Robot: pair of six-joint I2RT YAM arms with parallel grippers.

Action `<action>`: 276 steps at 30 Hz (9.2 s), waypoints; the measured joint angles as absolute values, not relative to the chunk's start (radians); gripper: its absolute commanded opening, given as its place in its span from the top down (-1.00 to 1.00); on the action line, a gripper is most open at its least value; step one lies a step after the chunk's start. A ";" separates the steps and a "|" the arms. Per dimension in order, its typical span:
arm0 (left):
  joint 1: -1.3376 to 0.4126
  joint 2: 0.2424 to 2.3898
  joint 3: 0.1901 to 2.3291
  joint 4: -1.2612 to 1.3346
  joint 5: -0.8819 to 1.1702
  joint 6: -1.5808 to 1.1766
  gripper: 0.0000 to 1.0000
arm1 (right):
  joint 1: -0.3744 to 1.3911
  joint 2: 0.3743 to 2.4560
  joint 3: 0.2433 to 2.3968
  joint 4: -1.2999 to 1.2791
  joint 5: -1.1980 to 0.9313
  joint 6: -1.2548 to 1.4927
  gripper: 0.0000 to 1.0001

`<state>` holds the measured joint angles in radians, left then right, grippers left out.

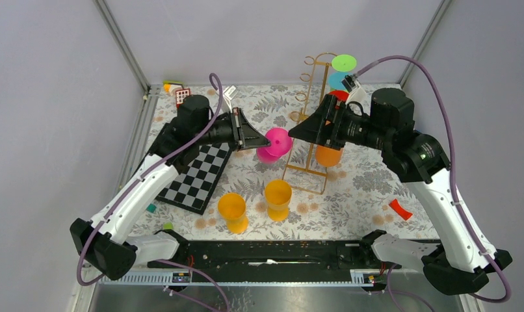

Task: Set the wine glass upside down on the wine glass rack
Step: Turn the wine glass upside down at the wine rack, then pick up the wine glass at the center of the board.

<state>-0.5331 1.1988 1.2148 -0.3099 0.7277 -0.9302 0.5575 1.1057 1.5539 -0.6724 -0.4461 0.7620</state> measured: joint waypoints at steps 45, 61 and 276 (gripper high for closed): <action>-0.421 1.391 1.388 -0.181 0.439 -0.970 1.00 | 0.417 1.048 1.603 -0.815 -0.344 0.723 -0.99; -0.420 1.608 1.629 -0.071 0.438 -1.100 1.00 | 0.403 1.126 1.648 -0.809 -0.334 0.722 -0.99; -0.874 1.396 1.027 -0.516 0.283 -0.125 0.09 | 0.220 0.832 1.279 -0.670 -0.374 0.956 -0.99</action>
